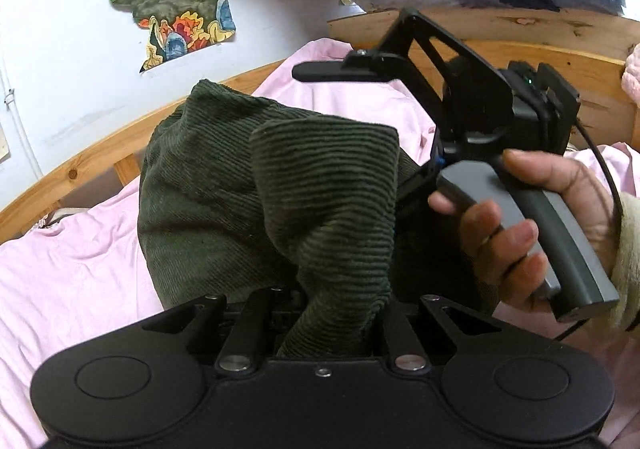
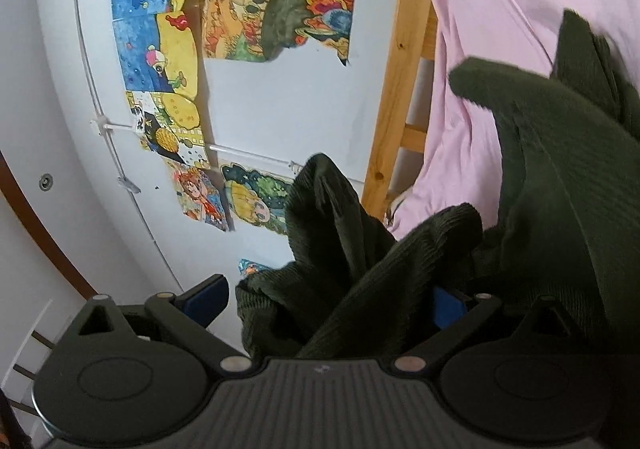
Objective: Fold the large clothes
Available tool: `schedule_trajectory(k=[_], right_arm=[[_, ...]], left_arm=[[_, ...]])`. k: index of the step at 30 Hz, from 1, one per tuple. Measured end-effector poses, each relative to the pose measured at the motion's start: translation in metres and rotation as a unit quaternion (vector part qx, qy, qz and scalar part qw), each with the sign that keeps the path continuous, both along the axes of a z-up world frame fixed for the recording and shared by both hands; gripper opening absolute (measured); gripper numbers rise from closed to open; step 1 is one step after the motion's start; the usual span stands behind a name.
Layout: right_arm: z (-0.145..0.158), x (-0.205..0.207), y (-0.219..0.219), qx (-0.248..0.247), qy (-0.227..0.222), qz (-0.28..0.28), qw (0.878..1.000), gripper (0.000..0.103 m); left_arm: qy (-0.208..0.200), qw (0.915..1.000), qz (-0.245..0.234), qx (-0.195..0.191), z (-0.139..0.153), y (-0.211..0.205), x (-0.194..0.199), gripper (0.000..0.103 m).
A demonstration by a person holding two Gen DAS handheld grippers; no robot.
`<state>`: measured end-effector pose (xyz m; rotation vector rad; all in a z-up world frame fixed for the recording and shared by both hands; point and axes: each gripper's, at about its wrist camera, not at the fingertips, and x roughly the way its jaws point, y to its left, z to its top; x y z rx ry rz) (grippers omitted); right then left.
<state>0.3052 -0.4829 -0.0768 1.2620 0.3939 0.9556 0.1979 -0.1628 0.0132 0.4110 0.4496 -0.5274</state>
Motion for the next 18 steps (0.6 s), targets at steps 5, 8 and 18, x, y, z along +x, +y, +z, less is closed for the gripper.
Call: schedule_trajectory(k=[5,8,18], right_arm=[[0.009,-0.005,-0.005,-0.025,-0.011,-0.017,0.999,0.103],[0.011,-0.007,-0.01,-0.038,-0.007,-0.036,0.999,0.103],[0.002,-0.004,-0.014,-0.034,0.011,-0.061,0.998,0.103]], left_arm=[[-0.005,0.9998,-0.011,0.016,-0.001,-0.006,-0.003,0.01],[-0.007,0.9994,-0.021,0.026,-0.003,-0.009,-0.003,0.01],[-0.03,0.9926,-0.077,0.088,-0.022,-0.021,-0.024,0.011]])
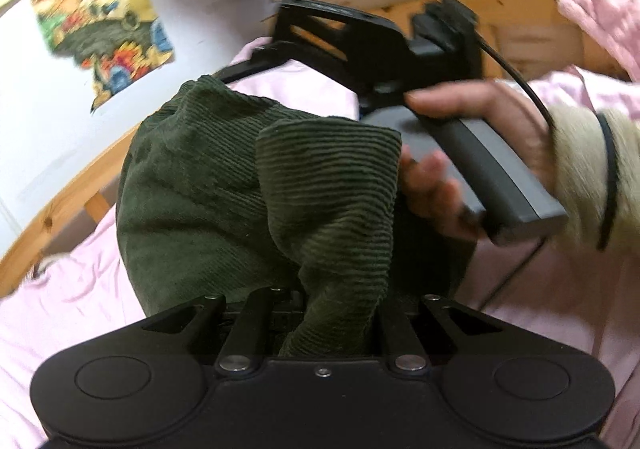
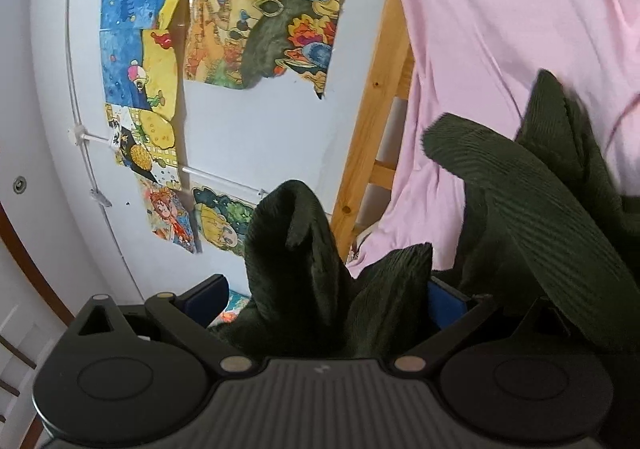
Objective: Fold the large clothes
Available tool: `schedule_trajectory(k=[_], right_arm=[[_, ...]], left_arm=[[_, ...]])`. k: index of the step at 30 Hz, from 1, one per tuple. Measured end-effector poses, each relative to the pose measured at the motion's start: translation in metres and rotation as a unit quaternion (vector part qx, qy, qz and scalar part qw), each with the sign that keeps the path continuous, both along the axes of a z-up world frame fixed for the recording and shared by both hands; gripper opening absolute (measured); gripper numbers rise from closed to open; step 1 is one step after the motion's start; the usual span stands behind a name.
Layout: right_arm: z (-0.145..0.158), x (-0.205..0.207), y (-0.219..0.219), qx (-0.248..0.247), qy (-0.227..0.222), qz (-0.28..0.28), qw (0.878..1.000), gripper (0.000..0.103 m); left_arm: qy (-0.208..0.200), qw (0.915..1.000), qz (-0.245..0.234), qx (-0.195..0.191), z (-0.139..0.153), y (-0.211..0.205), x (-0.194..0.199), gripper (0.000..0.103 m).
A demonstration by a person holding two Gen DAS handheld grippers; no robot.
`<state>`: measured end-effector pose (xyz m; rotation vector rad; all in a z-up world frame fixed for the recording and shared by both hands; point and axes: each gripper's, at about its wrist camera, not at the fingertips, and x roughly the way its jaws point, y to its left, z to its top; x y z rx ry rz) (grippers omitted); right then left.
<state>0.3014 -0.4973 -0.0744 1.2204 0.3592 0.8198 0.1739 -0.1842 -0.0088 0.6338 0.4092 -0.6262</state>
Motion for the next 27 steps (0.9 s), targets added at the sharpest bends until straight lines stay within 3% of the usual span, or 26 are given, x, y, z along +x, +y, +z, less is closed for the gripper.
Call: schedule_trajectory(k=[10,12,14,16,19,22,24,26,27], right_arm=[[0.025,-0.004,-0.019,-0.052,-0.019,-0.035,0.998,0.103],[0.034,-0.006,-0.016,-0.094,-0.027,-0.043,0.994,0.095],[0.045,-0.011,-0.013,-0.144,-0.035,-0.061,0.987,0.069],[0.054,-0.018,-0.015,-0.171,-0.05,-0.086,0.98,0.051],[0.066,-0.027,-0.02,-0.205,-0.073,-0.116,0.969,0.042],[0.07,-0.033,-0.028,-0.243,-0.081,-0.138,0.957,0.039],[0.065,-0.033,-0.035,-0.27,-0.064,-0.153,0.949,0.039],[0.053,-0.03,-0.044,-0.282,-0.041,-0.17,0.943,0.026],[0.045,-0.026,-0.049,-0.281,-0.016,-0.175,0.943,0.026]], left_arm=[[-0.024,0.9965,-0.055,0.058,-0.012,-0.016,-0.013,0.011],[-0.03,0.9953,-0.062,0.068,-0.015,-0.02,-0.015,0.012],[-0.031,0.9949,-0.065,0.071,-0.015,-0.024,-0.014,0.012],[-0.025,0.9954,-0.066,0.065,-0.013,-0.028,-0.011,0.012],[-0.004,0.9965,-0.072,0.042,-0.007,-0.035,0.001,0.012],[0.017,0.9961,-0.083,0.027,-0.007,-0.046,0.014,0.012],[0.034,0.9952,-0.089,0.024,-0.013,-0.053,0.022,0.013],[0.064,0.9931,-0.096,0.02,-0.021,-0.059,0.033,0.015],[0.085,0.9916,-0.097,0.015,-0.028,-0.062,0.04,0.017]])
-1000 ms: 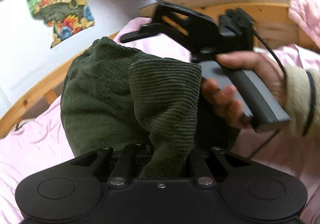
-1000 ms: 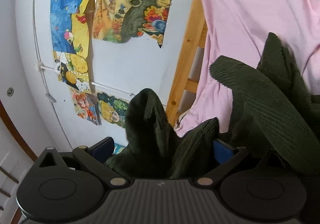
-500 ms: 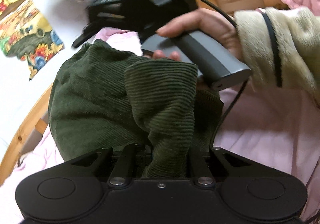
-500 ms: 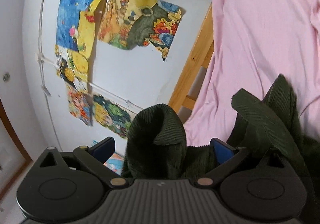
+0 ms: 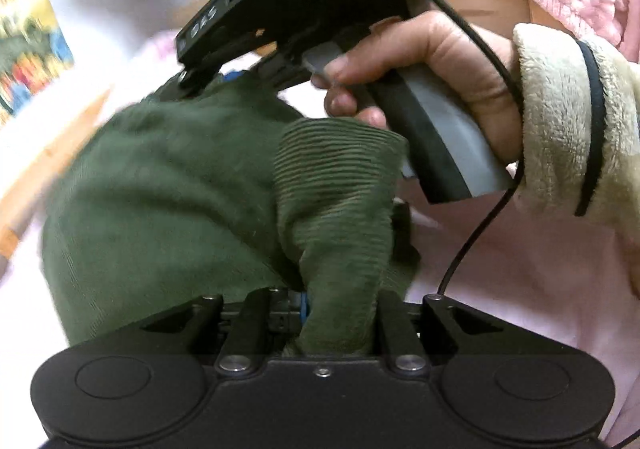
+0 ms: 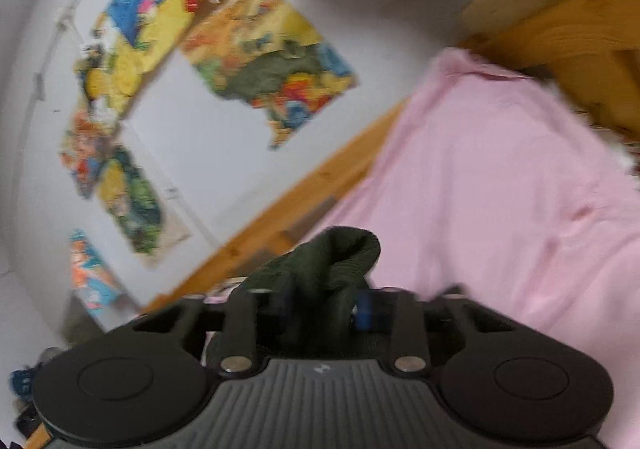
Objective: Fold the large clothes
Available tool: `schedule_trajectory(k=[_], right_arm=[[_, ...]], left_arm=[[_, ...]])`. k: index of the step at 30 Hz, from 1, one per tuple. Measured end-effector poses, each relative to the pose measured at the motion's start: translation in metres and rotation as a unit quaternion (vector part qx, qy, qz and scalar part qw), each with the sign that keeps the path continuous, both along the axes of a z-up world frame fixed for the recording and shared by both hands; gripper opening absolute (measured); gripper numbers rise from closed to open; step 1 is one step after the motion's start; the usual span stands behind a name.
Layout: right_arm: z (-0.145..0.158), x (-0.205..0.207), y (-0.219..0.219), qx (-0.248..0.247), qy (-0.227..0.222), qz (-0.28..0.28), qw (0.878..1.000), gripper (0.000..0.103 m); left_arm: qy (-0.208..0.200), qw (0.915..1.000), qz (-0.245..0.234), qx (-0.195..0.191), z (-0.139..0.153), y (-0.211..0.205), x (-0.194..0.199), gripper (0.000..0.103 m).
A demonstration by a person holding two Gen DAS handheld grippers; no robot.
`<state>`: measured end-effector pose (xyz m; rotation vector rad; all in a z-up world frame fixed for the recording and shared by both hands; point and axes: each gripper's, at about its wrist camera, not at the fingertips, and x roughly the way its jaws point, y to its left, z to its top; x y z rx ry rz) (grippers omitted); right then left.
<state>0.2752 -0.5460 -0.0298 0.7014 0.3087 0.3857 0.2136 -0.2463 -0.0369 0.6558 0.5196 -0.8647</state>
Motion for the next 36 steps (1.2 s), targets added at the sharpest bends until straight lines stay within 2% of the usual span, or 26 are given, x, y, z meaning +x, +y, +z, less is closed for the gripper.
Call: schedule_trajectory(k=[2,4,6,8,9,11,14,16,18,20,23,26,28,30,32,33,34,36], right_arm=[[-0.015,0.003,-0.005,0.015,0.023,-0.01,1.0,0.026],[-0.02,0.0,-0.008,0.029,0.026,-0.013,0.999,0.028],[-0.012,-0.006,-0.006,0.012,0.013,-0.02,1.0,0.037],[-0.003,-0.014,-0.002,-0.01,-0.007,-0.041,0.999,0.055],[0.002,-0.018,0.0,-0.018,-0.017,-0.055,0.998,0.059],[0.014,-0.027,0.004,-0.036,-0.033,-0.082,0.995,0.07],[0.031,-0.044,0.005,-0.056,-0.077,-0.09,0.991,0.081],[0.042,-0.05,0.011,-0.066,-0.107,-0.048,0.991,0.09],[0.047,-0.05,0.024,-0.094,-0.118,-0.011,0.988,0.093],[0.046,-0.046,0.044,-0.149,-0.107,-0.008,0.983,0.093],[0.029,-0.028,0.064,-0.224,-0.053,-0.007,0.973,0.087],[0.005,-0.012,0.062,-0.224,0.005,-0.016,0.974,0.088],[-0.004,-0.006,0.062,-0.237,0.019,-0.034,0.971,0.092],[-0.005,-0.006,0.064,-0.243,0.018,-0.045,0.969,0.096],[0.001,-0.011,0.071,-0.261,0.009,-0.057,0.964,0.097],[0.008,-0.019,0.078,-0.288,-0.005,-0.075,0.955,0.097],[0.015,-0.03,0.085,-0.316,-0.019,-0.093,0.944,0.097],[0.034,-0.046,0.099,-0.359,-0.057,-0.128,0.923,0.097]], left_arm=[[0.023,0.9997,-0.001,-0.008,-0.008,-0.003,0.008,0.019],[0.038,0.999,0.002,-0.022,-0.008,-0.001,0.012,0.022],[0.055,0.9973,0.003,-0.049,-0.001,0.007,0.015,0.034],[0.065,0.9953,-0.004,-0.072,0.003,0.016,0.013,0.049],[0.068,0.9944,-0.009,-0.081,0.004,0.02,0.011,0.06],[0.08,0.992,-0.011,-0.097,0.006,0.028,0.009,0.071],[0.094,0.9881,0.0,-0.122,0.012,0.033,0.009,0.073],[0.113,0.9833,0.006,-0.143,0.013,0.039,0.012,0.073],[0.123,0.9801,0.009,-0.156,0.014,0.043,0.017,0.073],[0.125,0.9795,0.007,-0.158,0.014,0.045,0.014,0.075],[0.14,0.976,0.005,-0.167,0.017,0.052,0.01,0.082],[0.151,0.9704,0.02,-0.188,0.027,0.071,-0.003,0.09],[0.144,0.9656,0.034,-0.214,0.035,0.089,-0.011,0.095],[0.128,0.9574,0.08,-0.246,0.043,0.109,-0.014,0.098],[0.105,0.9425,0.152,-0.278,0.048,0.129,-0.004,0.101],[0.087,0.9309,0.203,-0.291,0.048,0.138,0.005,0.102],[0.076,0.923,0.235,-0.295,0.048,0.144,0.014,0.102],[0.082,0.9052,0.296,-0.294,0.04,0.153,0.04,0.101]])
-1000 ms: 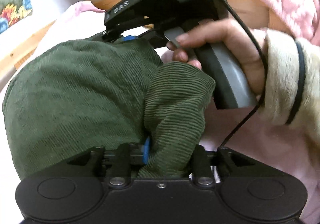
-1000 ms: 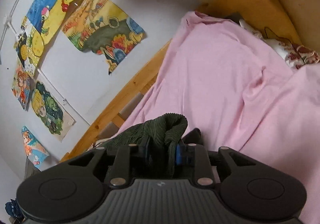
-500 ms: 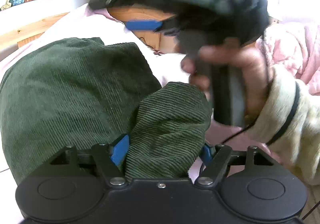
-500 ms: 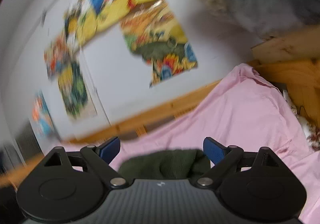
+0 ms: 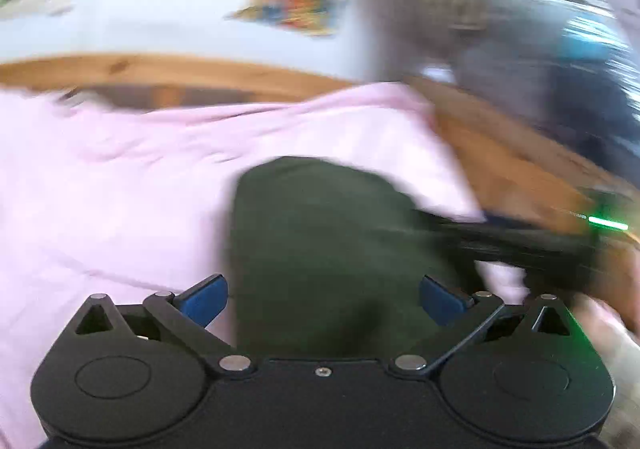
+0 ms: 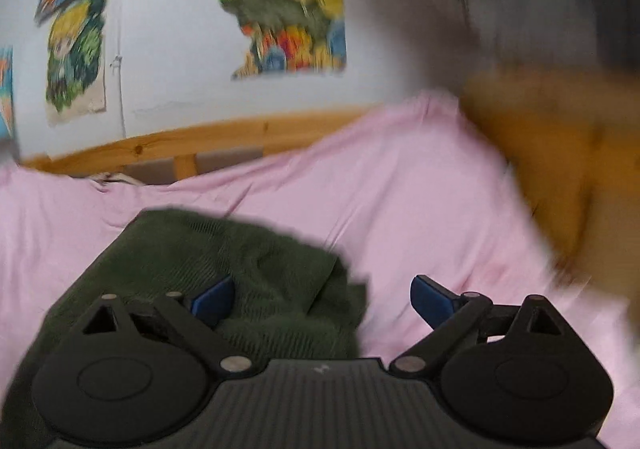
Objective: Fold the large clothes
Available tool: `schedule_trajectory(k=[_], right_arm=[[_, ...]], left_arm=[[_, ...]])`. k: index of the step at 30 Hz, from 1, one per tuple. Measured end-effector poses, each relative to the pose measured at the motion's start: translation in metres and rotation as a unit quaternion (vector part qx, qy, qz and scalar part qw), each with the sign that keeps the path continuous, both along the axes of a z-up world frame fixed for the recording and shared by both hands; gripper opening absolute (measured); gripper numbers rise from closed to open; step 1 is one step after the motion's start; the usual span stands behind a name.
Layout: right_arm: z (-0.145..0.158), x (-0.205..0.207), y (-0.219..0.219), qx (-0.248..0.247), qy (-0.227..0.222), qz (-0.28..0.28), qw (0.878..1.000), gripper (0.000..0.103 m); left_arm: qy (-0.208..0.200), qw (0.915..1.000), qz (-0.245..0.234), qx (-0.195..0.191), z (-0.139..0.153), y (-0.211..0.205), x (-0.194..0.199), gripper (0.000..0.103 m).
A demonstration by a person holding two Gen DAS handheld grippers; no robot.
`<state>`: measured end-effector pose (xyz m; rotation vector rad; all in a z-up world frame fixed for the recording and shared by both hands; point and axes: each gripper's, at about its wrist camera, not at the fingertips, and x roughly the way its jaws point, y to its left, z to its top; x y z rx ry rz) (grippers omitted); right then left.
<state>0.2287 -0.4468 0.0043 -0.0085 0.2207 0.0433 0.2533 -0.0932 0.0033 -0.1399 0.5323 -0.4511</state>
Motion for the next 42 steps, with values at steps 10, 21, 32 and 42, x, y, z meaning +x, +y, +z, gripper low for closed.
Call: schedule_trajectory(k=[10,21,32,42], right_arm=[[0.035,0.093,0.089,-0.136,0.057,0.228,0.963,0.095],[-0.06,0.155,0.088,-0.099,0.099,0.177,0.974,0.102],[0.002,0.07,0.092,-0.117,0.036,0.142,0.982,0.103],[-0.062,0.068,0.091,-0.106,-0.016,0.123,0.987,0.102]], left_arm=[[0.107,0.9895,-0.017,-0.096,-0.044,0.021,0.055,0.102],[0.134,0.9879,-0.007,-0.078,-0.067,0.009,0.086,0.102],[0.108,0.9894,-0.012,-0.096,-0.055,0.042,0.021,0.102],[0.136,0.9883,-0.015,-0.067,-0.07,0.025,0.011,0.102]])
